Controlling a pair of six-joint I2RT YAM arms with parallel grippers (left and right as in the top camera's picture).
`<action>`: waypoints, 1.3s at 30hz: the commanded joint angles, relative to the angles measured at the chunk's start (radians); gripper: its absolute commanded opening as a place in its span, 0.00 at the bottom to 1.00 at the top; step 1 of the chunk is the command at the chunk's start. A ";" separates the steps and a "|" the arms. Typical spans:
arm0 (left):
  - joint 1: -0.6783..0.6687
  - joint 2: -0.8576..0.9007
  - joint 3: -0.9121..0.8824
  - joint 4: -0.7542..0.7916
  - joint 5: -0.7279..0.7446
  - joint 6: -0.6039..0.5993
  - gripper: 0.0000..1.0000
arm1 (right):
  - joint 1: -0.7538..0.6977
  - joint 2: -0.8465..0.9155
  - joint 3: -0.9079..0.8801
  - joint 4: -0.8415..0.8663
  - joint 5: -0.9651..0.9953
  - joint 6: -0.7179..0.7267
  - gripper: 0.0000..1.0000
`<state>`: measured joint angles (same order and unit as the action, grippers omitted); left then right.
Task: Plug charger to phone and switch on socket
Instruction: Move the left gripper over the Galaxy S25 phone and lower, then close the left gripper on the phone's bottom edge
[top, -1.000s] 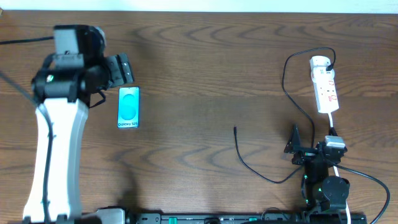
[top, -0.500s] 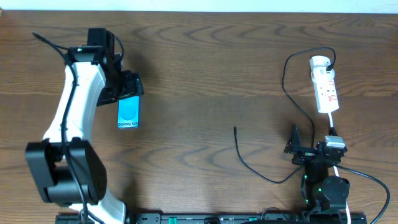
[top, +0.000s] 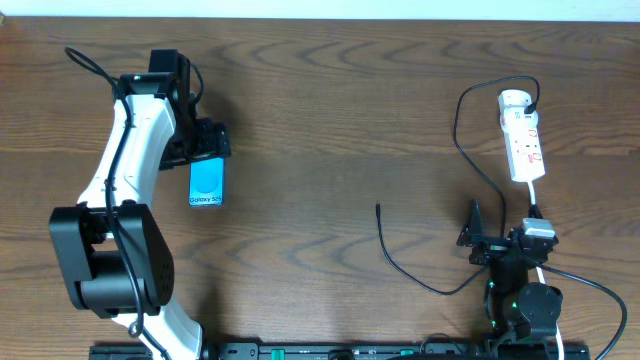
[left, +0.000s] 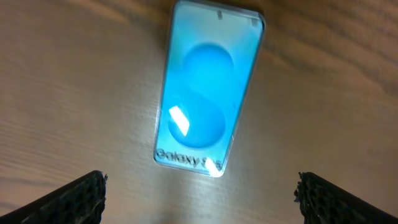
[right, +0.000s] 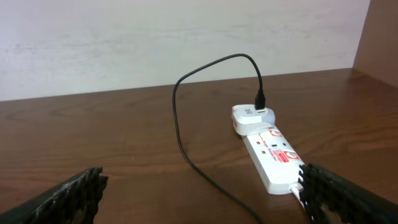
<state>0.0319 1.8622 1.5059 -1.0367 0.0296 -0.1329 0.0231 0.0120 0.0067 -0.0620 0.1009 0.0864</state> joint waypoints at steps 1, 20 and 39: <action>0.003 0.007 -0.014 0.026 -0.049 0.018 0.98 | 0.007 -0.006 -0.001 -0.003 -0.003 -0.013 0.99; 0.004 0.014 -0.095 0.134 0.030 0.171 0.98 | 0.007 -0.006 -0.001 -0.003 -0.003 -0.013 0.99; 0.005 0.158 -0.095 0.184 0.029 0.182 0.98 | 0.007 -0.006 -0.001 -0.003 -0.003 -0.013 0.99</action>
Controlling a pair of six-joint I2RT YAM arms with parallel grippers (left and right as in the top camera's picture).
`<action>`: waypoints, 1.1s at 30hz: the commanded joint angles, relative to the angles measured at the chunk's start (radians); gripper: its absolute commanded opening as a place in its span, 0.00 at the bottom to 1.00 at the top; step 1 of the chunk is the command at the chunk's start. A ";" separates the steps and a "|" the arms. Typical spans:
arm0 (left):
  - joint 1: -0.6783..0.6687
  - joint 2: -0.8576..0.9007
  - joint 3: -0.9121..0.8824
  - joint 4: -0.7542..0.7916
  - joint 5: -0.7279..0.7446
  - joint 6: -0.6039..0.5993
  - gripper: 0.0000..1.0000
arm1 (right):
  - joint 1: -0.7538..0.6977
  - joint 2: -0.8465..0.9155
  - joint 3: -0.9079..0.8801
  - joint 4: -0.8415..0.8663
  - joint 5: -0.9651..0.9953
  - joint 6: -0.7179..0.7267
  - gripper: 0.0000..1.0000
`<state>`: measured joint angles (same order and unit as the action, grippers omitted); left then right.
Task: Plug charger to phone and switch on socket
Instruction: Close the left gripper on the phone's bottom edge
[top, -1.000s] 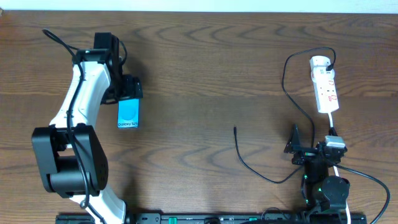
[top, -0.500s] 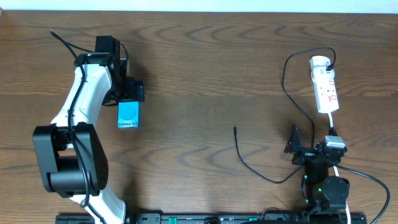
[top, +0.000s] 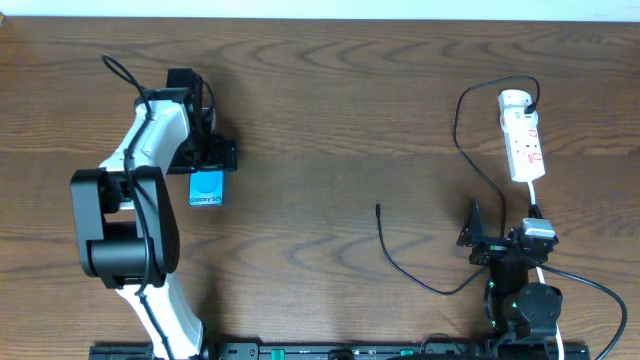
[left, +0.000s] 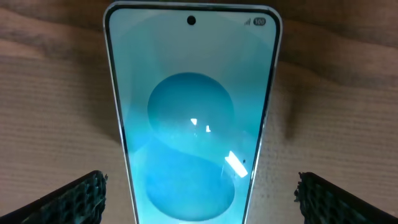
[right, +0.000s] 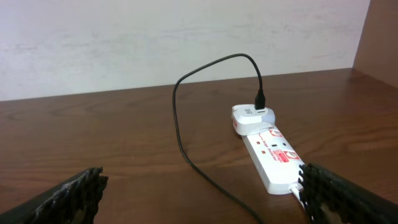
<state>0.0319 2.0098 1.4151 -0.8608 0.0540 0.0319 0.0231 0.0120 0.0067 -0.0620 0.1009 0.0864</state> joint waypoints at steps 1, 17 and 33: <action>0.005 0.010 -0.004 0.015 0.005 0.017 0.98 | 0.007 -0.006 -0.001 -0.003 -0.003 -0.013 0.99; 0.005 0.010 -0.004 0.067 -0.021 0.017 0.98 | 0.007 -0.006 -0.001 -0.003 -0.003 -0.013 0.99; 0.005 0.011 -0.004 0.067 -0.021 0.017 0.98 | 0.007 -0.006 -0.001 -0.003 -0.003 -0.013 0.99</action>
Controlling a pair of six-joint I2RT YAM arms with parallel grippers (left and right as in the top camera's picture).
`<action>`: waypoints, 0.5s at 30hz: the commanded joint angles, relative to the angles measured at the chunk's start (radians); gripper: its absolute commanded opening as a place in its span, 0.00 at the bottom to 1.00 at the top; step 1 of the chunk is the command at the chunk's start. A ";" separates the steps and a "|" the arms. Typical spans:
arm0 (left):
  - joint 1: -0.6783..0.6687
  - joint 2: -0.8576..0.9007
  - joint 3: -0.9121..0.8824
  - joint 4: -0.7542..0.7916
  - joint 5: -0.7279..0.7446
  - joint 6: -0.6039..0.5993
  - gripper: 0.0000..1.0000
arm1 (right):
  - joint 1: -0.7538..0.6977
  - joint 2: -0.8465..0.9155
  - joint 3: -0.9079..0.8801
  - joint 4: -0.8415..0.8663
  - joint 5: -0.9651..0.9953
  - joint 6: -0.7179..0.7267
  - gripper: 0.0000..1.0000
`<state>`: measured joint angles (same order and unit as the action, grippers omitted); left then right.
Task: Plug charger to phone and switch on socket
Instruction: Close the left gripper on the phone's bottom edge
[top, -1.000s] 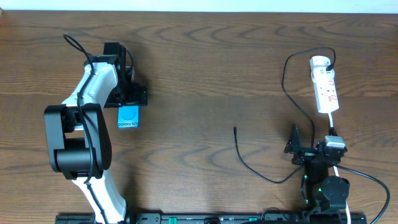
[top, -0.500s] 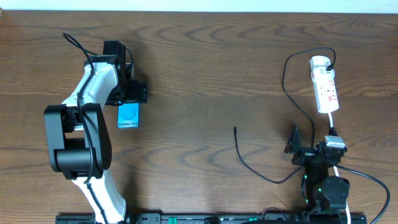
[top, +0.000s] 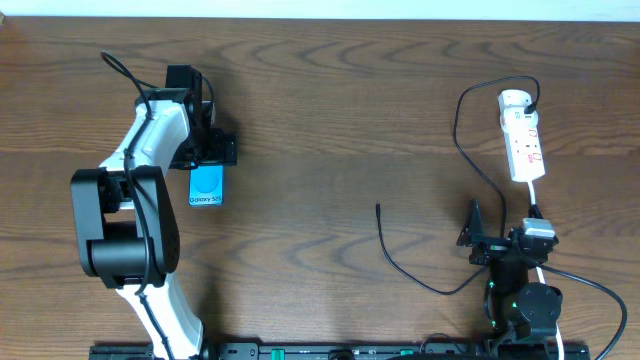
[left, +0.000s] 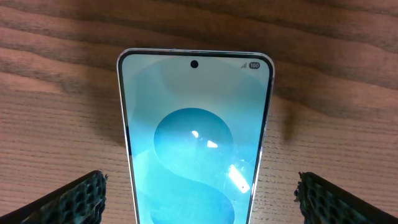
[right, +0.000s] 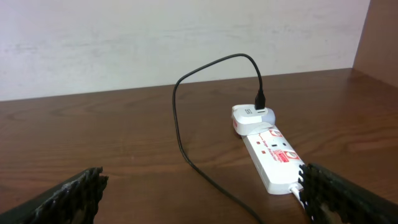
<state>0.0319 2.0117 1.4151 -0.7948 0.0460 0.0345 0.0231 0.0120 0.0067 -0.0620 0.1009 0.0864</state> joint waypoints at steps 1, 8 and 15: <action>0.005 0.009 -0.004 0.001 -0.013 0.014 0.98 | 0.007 -0.006 -0.001 -0.003 -0.003 -0.013 0.99; 0.006 0.010 -0.004 0.005 -0.013 0.014 0.98 | 0.007 -0.006 -0.001 -0.003 -0.003 -0.013 0.99; 0.007 0.029 -0.004 0.011 -0.013 0.014 0.98 | 0.007 -0.006 -0.001 -0.003 -0.003 -0.013 0.99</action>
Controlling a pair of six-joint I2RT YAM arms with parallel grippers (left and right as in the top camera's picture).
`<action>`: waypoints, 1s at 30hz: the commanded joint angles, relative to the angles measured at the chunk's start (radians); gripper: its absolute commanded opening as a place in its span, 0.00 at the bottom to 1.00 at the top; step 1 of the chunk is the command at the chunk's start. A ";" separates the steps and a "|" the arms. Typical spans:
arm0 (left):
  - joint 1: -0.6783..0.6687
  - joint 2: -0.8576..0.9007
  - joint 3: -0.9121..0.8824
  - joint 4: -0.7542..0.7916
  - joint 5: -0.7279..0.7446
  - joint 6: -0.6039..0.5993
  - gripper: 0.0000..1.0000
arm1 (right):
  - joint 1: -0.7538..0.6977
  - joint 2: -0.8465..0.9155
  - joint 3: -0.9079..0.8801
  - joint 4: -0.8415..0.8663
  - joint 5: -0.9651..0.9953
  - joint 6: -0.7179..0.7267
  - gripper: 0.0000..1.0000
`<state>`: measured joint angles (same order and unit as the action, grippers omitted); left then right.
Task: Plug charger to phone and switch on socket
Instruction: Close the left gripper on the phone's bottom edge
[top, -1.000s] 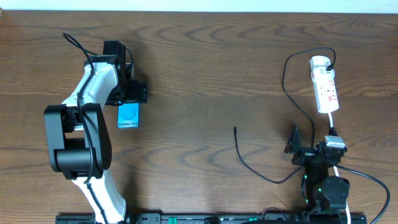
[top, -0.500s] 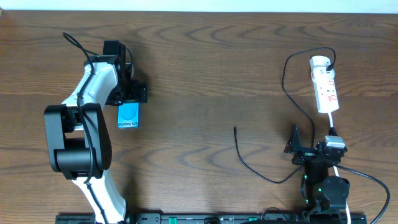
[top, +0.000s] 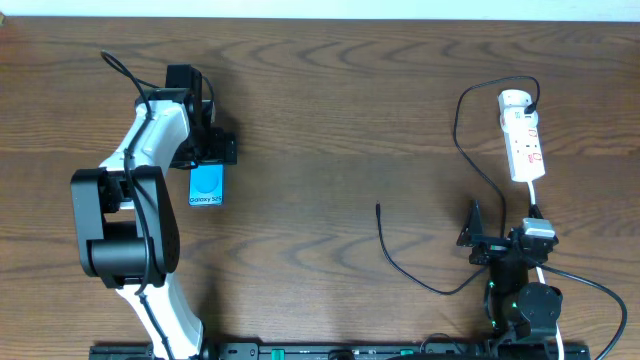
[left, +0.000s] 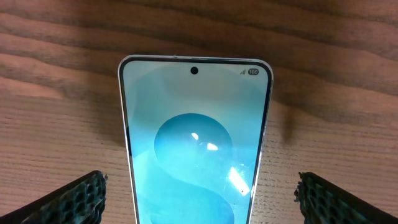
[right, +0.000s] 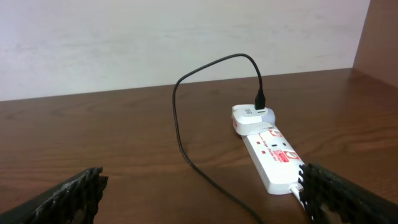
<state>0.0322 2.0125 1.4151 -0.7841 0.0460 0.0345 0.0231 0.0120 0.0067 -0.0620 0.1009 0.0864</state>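
A phone with a lit blue screen lies flat on the wooden table, at the left. My left gripper hangs open over the phone's far end; in the left wrist view the phone lies between the two spread fingertips, untouched. A white power strip lies at the far right with a white charger plug in it. The black charger cable runs down from the plug, its free end loose mid-table. My right gripper sits open near the front right, empty.
The power strip's own white lead runs toward the right arm's base. A pale wall stands behind the table's far edge.
The phone sits very slightly lower in the left wrist view, so the left gripper shifted a touch. Nothing was grasped. The right arm and the cable are unchanged.
At first my left gripper hung open above the phone, seen whole and askew. Then it was low over the phone's top half and squared up with it. It then sat slightly farther back, as it does now. The right arm stayed still throughout.
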 joint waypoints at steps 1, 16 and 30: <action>0.007 0.035 -0.004 0.000 -0.013 0.014 0.98 | 0.007 -0.006 -0.001 -0.003 -0.003 -0.013 0.99; 0.007 0.058 -0.004 0.002 -0.013 0.014 0.98 | 0.007 -0.006 -0.001 -0.003 -0.003 -0.013 0.99; 0.007 0.058 -0.004 0.001 -0.013 0.014 0.98 | 0.007 -0.006 -0.001 -0.003 -0.003 -0.013 0.99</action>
<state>0.0322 2.0666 1.4151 -0.7811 0.0463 0.0341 0.0231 0.0120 0.0067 -0.0616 0.1009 0.0864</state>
